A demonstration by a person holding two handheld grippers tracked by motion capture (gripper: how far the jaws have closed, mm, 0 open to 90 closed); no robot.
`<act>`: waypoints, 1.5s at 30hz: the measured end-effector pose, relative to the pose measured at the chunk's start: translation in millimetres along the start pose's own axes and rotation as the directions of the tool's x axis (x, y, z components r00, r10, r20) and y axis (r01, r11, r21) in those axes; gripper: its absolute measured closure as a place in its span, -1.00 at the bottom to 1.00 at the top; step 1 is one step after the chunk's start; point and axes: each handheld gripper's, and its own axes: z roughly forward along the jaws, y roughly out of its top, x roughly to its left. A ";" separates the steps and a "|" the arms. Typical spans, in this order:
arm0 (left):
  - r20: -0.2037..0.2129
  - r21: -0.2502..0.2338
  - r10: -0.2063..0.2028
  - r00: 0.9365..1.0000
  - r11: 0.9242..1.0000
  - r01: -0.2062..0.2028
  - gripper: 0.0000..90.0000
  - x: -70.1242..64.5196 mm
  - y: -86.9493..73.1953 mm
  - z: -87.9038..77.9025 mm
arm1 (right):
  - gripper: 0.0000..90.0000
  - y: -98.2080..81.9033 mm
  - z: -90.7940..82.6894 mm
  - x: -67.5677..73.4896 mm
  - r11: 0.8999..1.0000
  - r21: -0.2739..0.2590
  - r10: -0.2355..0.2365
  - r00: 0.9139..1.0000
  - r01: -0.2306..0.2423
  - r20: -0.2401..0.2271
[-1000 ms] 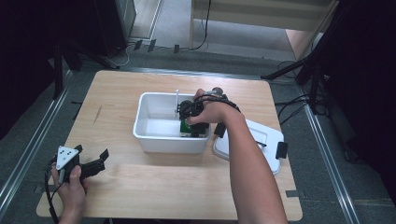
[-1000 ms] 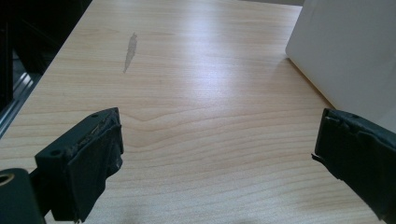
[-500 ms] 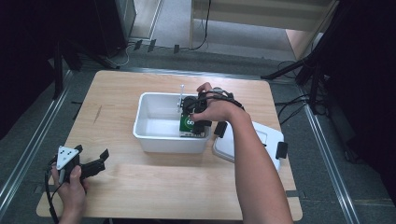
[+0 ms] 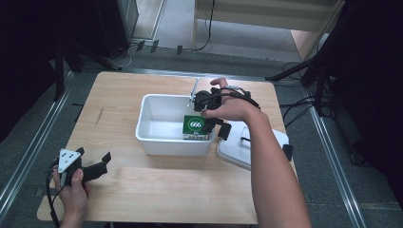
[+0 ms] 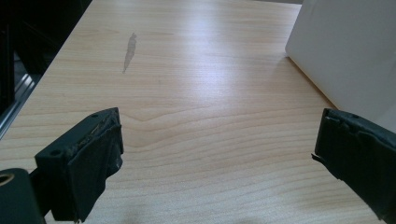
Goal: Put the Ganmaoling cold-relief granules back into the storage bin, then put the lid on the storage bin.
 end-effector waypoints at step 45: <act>-0.003 0.001 0.010 1.000 1.000 -0.010 -0.96 -1.1 -0.5 -0.6 | -1.00 -123.5 -30.6 1.0 0.984 0.000 0.178 0.984 -0.178 0.033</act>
